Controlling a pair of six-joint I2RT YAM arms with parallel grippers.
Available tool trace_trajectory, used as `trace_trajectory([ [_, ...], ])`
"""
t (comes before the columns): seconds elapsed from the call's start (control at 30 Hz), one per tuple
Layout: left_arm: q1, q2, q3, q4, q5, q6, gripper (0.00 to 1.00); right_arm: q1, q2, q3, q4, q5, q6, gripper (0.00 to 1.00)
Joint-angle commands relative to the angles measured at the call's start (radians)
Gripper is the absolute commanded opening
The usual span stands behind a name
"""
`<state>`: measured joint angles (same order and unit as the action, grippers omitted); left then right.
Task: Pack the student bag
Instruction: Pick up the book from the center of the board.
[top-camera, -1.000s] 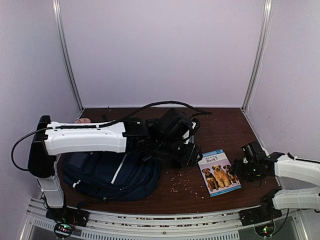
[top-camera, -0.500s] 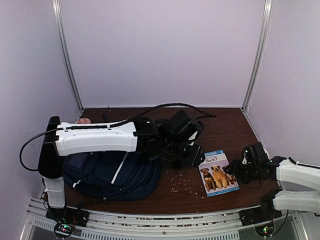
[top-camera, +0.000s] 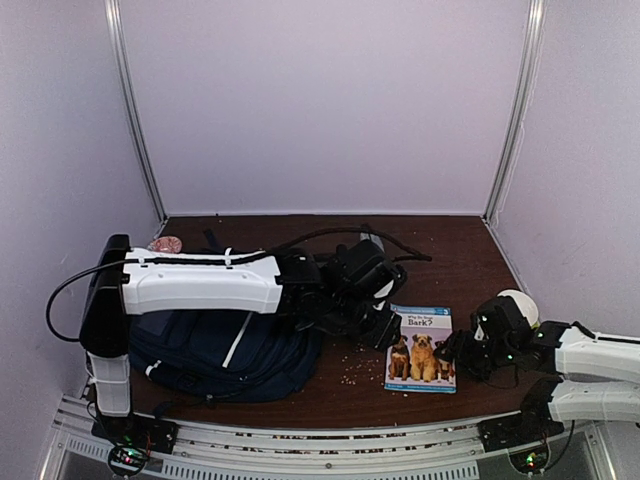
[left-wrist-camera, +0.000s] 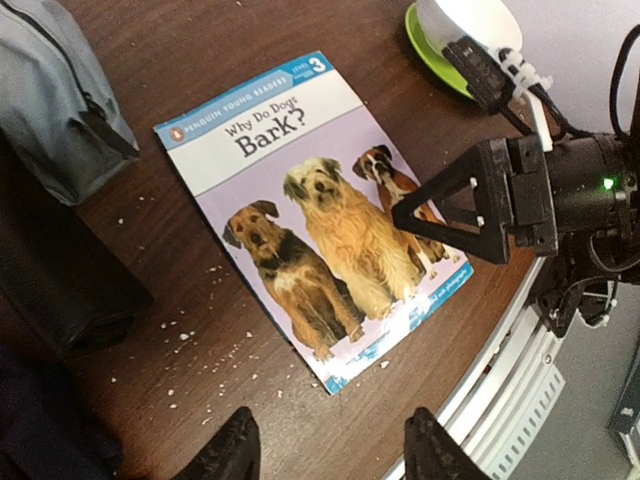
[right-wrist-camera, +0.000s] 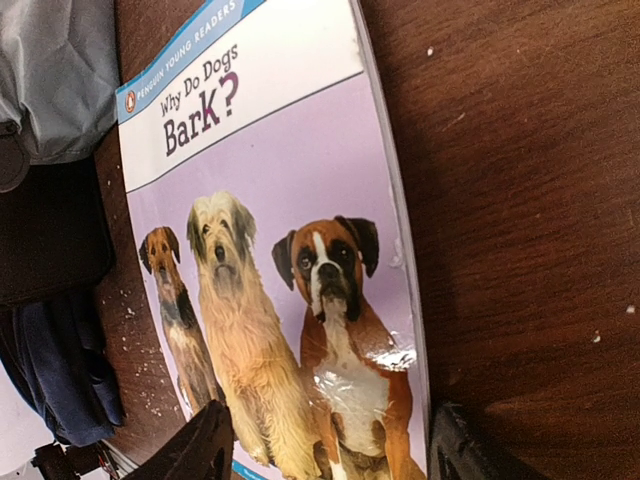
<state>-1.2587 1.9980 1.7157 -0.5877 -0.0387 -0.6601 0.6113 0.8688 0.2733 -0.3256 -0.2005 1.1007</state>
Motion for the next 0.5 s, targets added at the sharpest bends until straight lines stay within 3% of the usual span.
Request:
trace_trajectory([
  [0.0,-0.003,0.077,0.063,0.045,0.120,0.040,0.79,0.007,0.028,-0.025,-0.025,0.067,0.035,0.68],
  [0.27,-0.006,0.208,0.101,0.119,0.204,-0.102,0.52,0.007,-0.077,-0.034,-0.123,0.166,0.072,0.69],
  [0.47,0.009,0.290,0.162,0.089,0.159,-0.130,0.39,0.007,-0.113,-0.062,-0.125,0.154,0.082,0.69],
])
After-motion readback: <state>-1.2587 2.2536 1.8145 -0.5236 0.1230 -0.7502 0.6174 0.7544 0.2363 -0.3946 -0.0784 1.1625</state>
